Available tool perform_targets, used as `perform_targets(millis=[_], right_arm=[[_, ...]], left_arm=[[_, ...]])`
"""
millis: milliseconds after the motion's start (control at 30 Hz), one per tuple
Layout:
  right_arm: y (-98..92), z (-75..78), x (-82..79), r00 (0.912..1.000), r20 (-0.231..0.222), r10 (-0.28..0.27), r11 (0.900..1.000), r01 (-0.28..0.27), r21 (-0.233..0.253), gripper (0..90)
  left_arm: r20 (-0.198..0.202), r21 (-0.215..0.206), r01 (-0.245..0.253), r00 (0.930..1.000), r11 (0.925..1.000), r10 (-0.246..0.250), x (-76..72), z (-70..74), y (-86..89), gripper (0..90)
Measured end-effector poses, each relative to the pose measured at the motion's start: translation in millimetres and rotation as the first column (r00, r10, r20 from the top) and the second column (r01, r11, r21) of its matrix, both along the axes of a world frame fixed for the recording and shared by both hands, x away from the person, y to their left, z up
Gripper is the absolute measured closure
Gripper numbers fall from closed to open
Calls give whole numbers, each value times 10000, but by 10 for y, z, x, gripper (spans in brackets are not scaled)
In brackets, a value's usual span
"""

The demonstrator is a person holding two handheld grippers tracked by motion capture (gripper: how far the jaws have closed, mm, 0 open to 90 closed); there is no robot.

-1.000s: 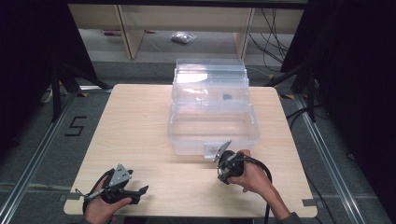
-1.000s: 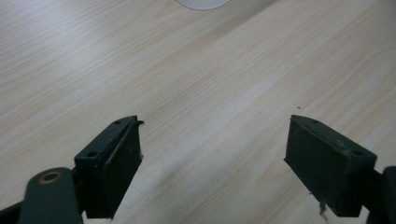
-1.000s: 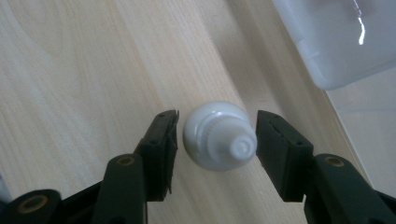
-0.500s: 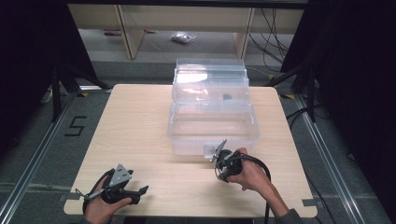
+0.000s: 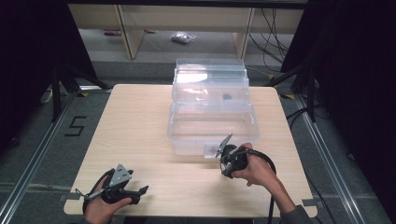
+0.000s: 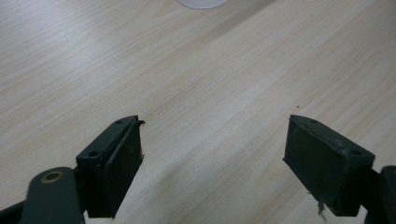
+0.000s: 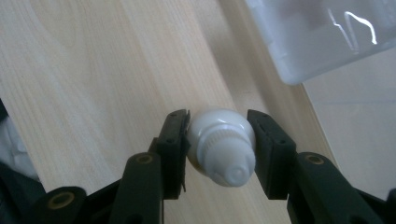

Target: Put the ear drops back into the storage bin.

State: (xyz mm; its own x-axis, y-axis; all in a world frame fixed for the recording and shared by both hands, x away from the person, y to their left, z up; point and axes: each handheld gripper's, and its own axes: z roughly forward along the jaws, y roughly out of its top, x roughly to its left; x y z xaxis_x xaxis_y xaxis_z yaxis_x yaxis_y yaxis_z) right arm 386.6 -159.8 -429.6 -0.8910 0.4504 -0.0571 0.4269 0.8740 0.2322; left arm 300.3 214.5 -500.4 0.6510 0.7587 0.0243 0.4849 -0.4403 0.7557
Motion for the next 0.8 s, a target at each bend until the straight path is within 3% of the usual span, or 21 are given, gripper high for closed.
perform_targets(millis=[33, 267, 367, 433, 533, 633, 733, 800], right_arm=[[-10, 17, 5, 10000, 13, -86, 10000, 86, 21, 603], [-83, 111, 101, 9996, 189, 222, 9994, -227, 249, 603], [-119, 162, 133, 9999, -27, 139, 9997, -139, 200, 603], [-131, 183, 135, 9999, 55, -118, 9995, 117, 285, 603], [-163, 238, 161, 9999, 168, 37, 9990, -44, 434, 603], [-182, 327, 173, 9998, 219, 39, 9988, -50, 482, 603], [-194, 448, 190, 9996, 277, -104, 9989, 92, 449, 603], [-203, 509, 207, 9994, 324, 117, 9987, -134, 501, 603]], left_arm=[[32, 140, -38, 10000, 9999, 38, 4, -2, 4, 185], [-33, 88, 87, 10000, 9999, -87, 5, 11, 18, 185], [-40, 87, 18, 10000, 10000, -17, -2, 12, 11, 185], [-25, 76, 26, 10000, 10000, -25, -2, 13, 11, 185], [-15, 14, 18, 10000, 10000, -18, 8, 3, 14, 185], [-14, -164, 28, 10000, 9999, -28, 0, -1, 3, 185], [13, 76, -38, 10000, 10000, 38, 3, 1, 5, 185], [3, -33, 41, 10000, 10000, -41, 4, 2, 8, 185]])
